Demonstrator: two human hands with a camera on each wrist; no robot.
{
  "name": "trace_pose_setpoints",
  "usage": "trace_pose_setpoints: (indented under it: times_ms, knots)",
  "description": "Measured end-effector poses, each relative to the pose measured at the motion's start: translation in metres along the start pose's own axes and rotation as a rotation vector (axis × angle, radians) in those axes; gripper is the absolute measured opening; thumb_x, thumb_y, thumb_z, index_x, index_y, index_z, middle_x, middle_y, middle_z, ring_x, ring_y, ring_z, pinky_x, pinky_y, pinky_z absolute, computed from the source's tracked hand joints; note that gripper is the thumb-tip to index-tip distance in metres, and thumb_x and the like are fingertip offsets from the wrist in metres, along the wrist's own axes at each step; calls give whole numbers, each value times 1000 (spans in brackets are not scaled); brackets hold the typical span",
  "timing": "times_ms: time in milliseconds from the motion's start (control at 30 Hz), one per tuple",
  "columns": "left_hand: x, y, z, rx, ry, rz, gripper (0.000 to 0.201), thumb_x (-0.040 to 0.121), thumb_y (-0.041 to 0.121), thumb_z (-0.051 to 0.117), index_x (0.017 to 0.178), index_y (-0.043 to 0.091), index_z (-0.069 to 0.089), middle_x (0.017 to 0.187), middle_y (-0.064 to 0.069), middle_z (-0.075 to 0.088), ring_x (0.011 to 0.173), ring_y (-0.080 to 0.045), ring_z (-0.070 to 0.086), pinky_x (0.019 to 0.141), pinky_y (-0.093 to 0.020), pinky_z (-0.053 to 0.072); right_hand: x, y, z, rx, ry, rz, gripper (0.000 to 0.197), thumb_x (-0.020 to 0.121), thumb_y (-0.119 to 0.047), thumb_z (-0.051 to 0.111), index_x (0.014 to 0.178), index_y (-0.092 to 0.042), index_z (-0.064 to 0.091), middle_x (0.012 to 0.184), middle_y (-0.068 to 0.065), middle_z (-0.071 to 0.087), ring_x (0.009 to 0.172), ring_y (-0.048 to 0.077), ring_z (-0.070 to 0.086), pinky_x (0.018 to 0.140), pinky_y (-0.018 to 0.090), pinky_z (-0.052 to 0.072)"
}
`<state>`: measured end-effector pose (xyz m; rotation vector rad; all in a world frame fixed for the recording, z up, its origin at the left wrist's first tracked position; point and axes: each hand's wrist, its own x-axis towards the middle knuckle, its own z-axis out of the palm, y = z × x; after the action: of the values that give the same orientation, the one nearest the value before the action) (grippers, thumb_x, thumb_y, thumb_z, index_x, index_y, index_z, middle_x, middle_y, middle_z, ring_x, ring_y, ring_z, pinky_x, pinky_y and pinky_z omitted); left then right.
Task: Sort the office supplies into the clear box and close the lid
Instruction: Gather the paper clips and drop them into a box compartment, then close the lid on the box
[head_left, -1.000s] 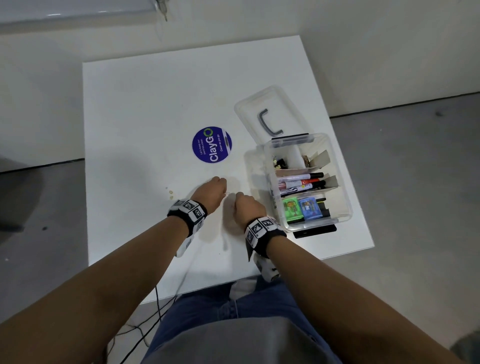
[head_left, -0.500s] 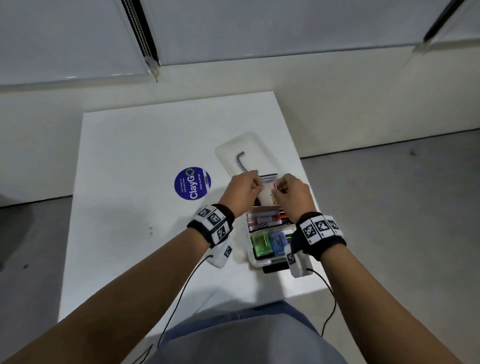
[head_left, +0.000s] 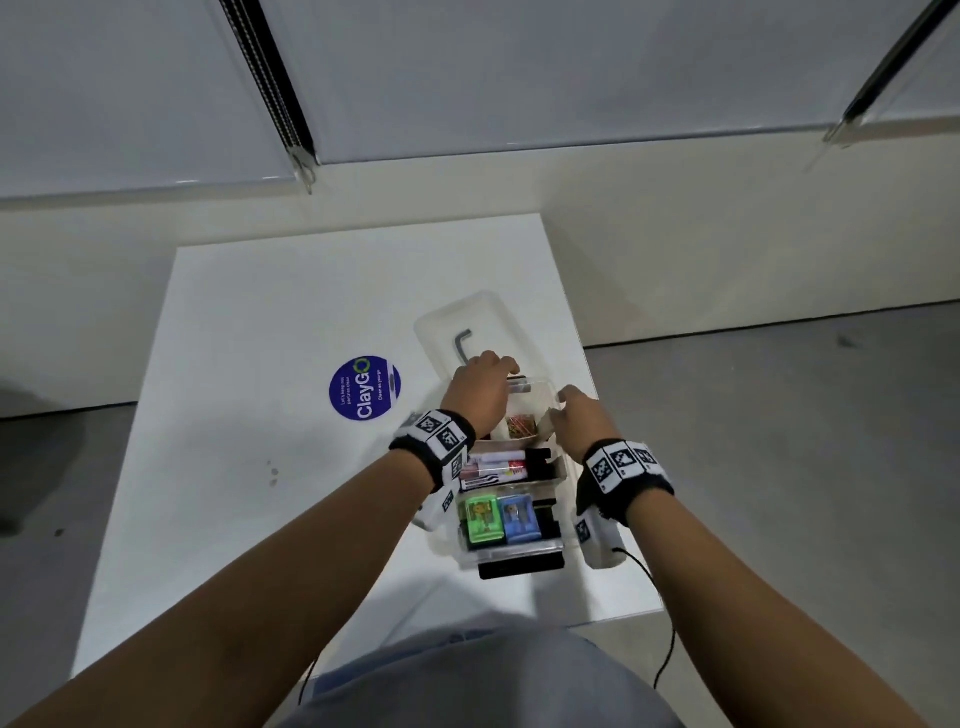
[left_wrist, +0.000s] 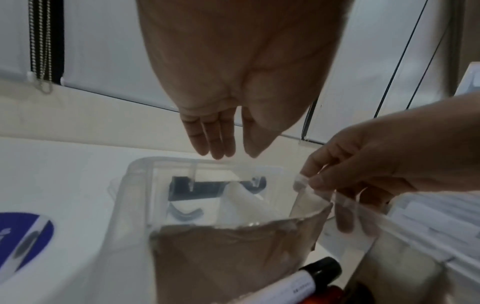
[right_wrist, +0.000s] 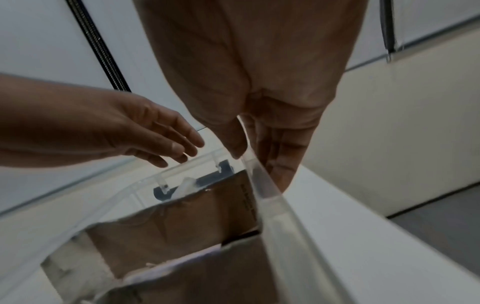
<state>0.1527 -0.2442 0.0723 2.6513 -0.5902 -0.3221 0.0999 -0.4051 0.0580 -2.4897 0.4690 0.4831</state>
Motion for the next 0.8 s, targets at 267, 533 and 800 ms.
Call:
trace_pose_setpoints:
  times_ms: [267, 533, 800]
  knots:
    - [-18, -50, -12, 55, -133, -87, 34, 100, 12, 42, 128, 26, 54, 119, -9, 58, 105, -27, 59, 80, -34, 45, 11, -38, 18, 228, -212, -267, 31, 95, -8, 44, 121, -11, 61, 103, 12, 72, 78, 24, 70, 77, 33, 57]
    - [-69, -124, -42, 97, 13, -525, 33, 93, 9, 41, 124, 14, 49, 116, -16, 53, 103, -37, 57, 89, -45, 47, 65, -28, 19, -135, -227, -216, 23, 92, -19, 50, 112, -19, 62, 120, 9, 64, 106, 28, 63, 89, 35, 52]
    - [-86, -136, -39, 87, 37, -729, 30, 92, 9, 42, 122, 3, 46, 113, -24, 57, 100, -42, 59, 81, -44, 47, 83, -43, 56, -566, -195, -406, 37, 91, -11, 53, 127, -8, 48, 128, 13, 47, 117, 30, 49, 84, 41, 49]
